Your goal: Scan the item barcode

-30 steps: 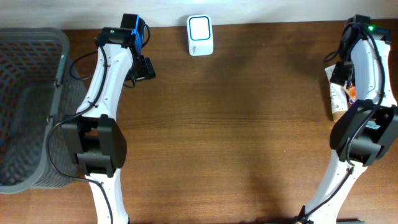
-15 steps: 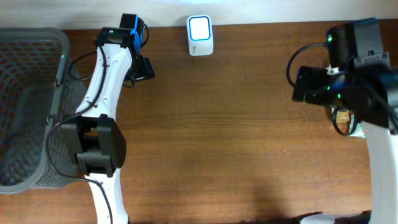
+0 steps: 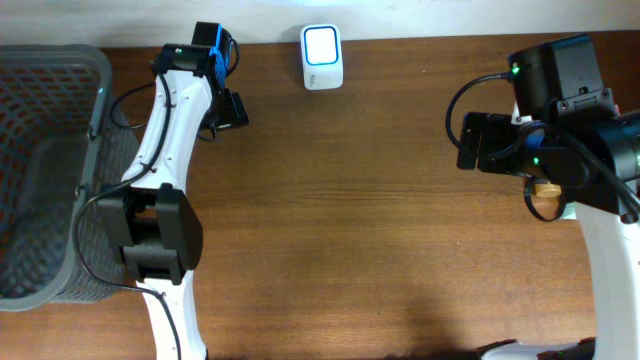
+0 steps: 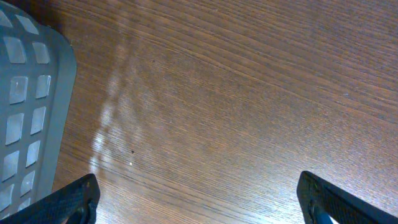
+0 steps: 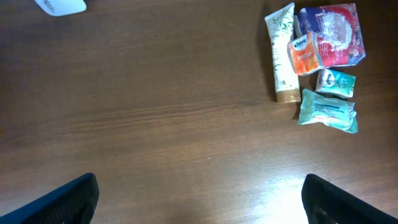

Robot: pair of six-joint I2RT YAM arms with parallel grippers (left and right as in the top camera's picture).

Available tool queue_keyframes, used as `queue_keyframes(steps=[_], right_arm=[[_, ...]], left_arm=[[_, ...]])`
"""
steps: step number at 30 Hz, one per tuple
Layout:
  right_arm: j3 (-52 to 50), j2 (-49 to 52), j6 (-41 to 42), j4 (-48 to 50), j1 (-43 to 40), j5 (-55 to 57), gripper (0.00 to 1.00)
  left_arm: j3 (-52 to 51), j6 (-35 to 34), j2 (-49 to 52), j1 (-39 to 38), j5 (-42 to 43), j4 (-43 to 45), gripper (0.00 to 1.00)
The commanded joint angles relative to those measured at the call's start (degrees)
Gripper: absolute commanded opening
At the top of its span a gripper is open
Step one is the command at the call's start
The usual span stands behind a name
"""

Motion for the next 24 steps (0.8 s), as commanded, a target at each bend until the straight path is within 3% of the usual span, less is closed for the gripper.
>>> queue_keyframes(steps=[1,3,7,11,14,18,24], right_arm=[[-2.36,-3.8,-0.39,0.13,-2.03,-0.48,0.99],[-7.52,-7.61,-0.42,2.51,-3.3,-1.25,0.99],[-27.71,-21.09,-0.46,18.64,-4.9,-3.58,0.99],[-54.27,-40.54,-0.66,37.86,-4.9,-5.75,0.99],[-69.79,-53.96,-0.66,46.93,-4.85,-6.64,0.99],[-83.56,-64.02,-0.7,56.22,-4.85,-7.04,0.99],[-97.79,-70.69,-8.22,76.39,-4.85,-13.6,0.99]], left_arm=[[0.94,-0.07,-0.24,0.15,-0.39,-0.11,0.99],[0.94,-0.07,-0.24,0.15,-0.39,-0.09,0.99],[0.94,-0.07,-0.24,0.15,-0.39,-0.09,0.99],[0.94,-0.07,-0.24,0.15,-0.39,-0.11,0.99],[0.94,-0.07,-0.24,0.15,-0.39,-0.09,0.99],[0.94,-0.07,-0.24,0.15,-0.39,-0.09,0.99],[0.94,-0.07,-0.24,0.15,-0.39,-0.09,0.99]])
